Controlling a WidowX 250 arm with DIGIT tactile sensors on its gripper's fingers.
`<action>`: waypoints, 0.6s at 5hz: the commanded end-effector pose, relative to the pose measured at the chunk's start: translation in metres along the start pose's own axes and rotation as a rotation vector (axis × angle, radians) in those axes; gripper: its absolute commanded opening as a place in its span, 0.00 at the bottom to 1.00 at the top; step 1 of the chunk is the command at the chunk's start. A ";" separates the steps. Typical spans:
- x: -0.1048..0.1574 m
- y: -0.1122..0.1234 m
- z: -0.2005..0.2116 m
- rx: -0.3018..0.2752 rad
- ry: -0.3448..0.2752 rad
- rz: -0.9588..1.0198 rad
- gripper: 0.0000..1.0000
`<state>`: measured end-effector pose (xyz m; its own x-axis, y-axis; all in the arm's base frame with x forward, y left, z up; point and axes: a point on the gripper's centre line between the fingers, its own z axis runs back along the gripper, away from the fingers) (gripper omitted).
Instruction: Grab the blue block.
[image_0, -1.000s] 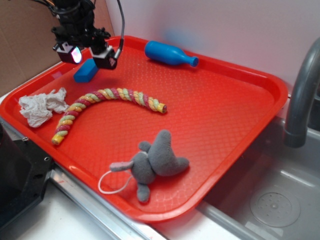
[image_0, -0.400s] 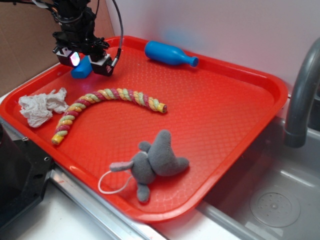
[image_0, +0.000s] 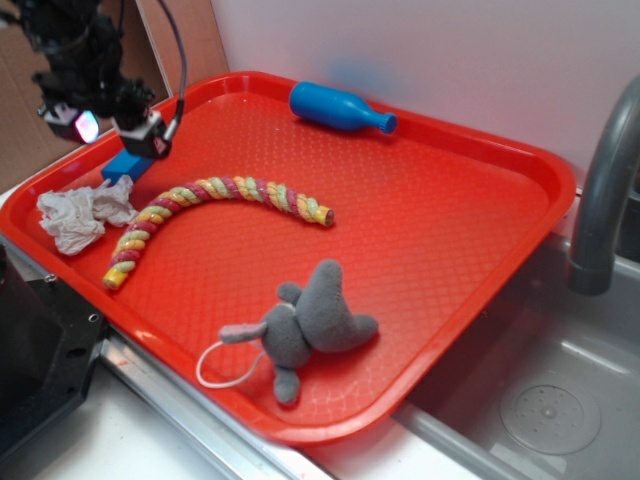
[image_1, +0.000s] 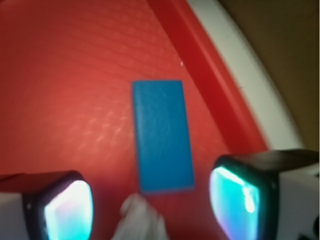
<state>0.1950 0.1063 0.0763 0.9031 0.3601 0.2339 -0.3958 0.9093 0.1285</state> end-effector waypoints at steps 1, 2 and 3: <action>-0.008 0.028 0.021 0.057 0.002 0.038 1.00; -0.028 0.044 0.020 0.064 0.036 0.057 1.00; 0.006 0.034 -0.011 0.051 0.075 0.040 1.00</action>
<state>0.1805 0.1350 0.0550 0.8988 0.4244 0.1102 -0.4372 0.8862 0.1534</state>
